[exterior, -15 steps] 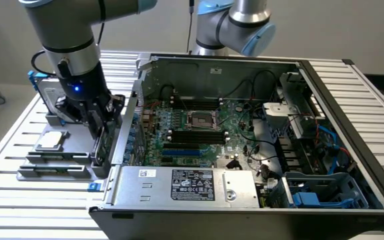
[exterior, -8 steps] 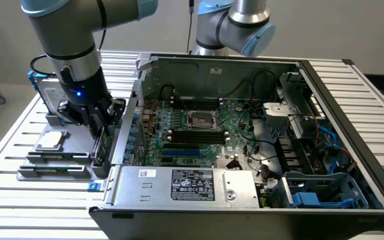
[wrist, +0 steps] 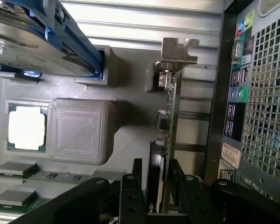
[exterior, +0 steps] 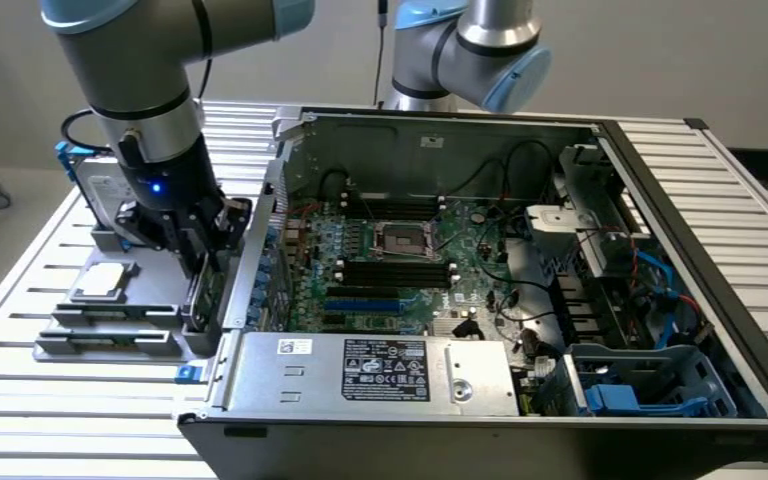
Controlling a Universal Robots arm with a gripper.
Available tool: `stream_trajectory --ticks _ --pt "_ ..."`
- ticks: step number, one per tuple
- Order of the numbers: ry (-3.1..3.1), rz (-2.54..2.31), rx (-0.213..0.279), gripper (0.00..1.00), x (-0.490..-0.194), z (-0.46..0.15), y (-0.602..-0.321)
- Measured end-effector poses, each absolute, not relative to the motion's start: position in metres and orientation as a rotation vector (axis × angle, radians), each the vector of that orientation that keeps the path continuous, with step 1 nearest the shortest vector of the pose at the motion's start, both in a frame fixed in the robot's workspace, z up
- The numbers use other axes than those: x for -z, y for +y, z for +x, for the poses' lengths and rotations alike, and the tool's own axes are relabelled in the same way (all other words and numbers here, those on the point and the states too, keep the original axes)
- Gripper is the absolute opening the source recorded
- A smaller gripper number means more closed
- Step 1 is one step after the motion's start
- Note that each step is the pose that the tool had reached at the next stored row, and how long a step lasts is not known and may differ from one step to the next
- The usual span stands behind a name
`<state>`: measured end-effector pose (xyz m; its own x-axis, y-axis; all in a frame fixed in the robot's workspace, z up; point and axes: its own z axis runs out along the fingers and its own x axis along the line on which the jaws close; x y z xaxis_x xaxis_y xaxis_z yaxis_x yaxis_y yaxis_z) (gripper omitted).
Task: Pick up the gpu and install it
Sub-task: 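Pick up the gpu and move the gpu toward the slot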
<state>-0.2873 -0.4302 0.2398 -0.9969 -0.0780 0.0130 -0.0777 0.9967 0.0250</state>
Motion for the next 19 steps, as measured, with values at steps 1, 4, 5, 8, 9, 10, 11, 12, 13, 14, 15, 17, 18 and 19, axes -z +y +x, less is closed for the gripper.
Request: stream_trajectory --ticks 1,4,5,8,9,10,11,12,13,14,15,17,18,19 --pt "-3.127 0.113 0.038 0.36 -0.2398 -0.2873 -0.4302" --pt "-3.133 0.093 0.038 0.36 -0.2398 -0.2876 -0.4301" --pt "-3.133 0.089 0.038 0.36 -0.2397 -0.2877 -0.4301" --pt "-3.133 0.087 0.034 0.36 -0.2397 -0.2879 -0.4301" --pt "-3.133 0.085 0.034 0.36 -0.2396 -0.2879 -0.4301" --pt "-3.134 0.079 0.034 0.36 -0.2395 -0.288 -0.4302" --pt "-3.134 0.072 0.034 0.36 -0.2395 -0.288 -0.4301" --pt "-3.134 0.066 0.034 0.36 -0.2395 -0.288 -0.4301" --pt "-3.134 0.058 0.034 0.36 -0.2395 -0.288 -0.43" --pt "-3.135 0.05 0.034 0.36 -0.2394 -0.288 -0.4298" --pt "-3.135 0.043 0.034 0.36 -0.2394 -0.288 -0.4296" --pt "-3.136 0.032 0.034 0.36 -0.2395 -0.2881 -0.4291" --pt "-3.136 0.028 0.034 0.36 -0.2394 -0.2881 -0.4291" --pt "-3.136 0.024 0.034 0.36 -0.2394 -0.2882 -0.429"
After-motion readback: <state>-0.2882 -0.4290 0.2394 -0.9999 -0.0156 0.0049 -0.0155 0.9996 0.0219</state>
